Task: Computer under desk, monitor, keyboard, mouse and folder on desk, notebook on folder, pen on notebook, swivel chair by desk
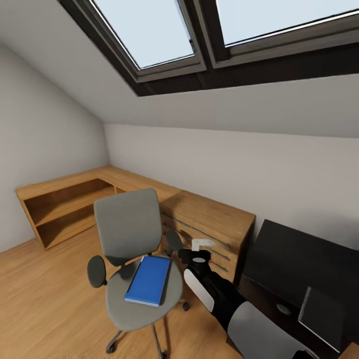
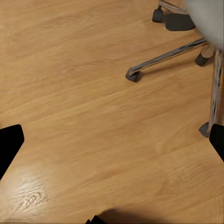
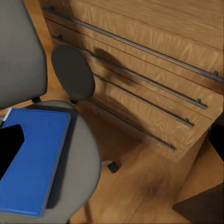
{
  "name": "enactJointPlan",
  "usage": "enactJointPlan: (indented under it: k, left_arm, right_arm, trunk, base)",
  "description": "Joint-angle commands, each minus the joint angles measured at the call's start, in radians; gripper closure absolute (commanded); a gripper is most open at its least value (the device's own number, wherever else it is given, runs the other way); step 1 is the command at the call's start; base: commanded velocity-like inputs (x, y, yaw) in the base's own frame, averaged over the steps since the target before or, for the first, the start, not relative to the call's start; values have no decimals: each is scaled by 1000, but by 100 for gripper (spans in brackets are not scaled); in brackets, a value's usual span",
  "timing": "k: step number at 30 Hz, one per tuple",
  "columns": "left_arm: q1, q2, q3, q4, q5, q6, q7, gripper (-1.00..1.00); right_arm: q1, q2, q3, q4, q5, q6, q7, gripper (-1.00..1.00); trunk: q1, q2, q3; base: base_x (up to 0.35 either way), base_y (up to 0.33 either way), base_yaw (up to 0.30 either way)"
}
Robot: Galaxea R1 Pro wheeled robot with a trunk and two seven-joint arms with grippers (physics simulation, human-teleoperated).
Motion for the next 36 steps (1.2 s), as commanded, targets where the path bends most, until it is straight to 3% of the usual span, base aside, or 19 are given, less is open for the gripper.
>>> enactJointPlan:
  k: [1, 36]
  left_arm:
    - [-1, 0, -1, 0, 9, -5, 2, -100]
    - [-1, -1, -1, 0, 8, -6, 2, -100]
  right_arm:
    - [-1, 0, 2, -1, -4, 5, -7, -100]
    - [-1, 0, 2, -1, -2, 4, -6, -100]
  trunk:
    - [0, -1, -2]
    - [0, -1, -15]
  base:
    - [0, 1, 280]
    - [0, 0, 278]
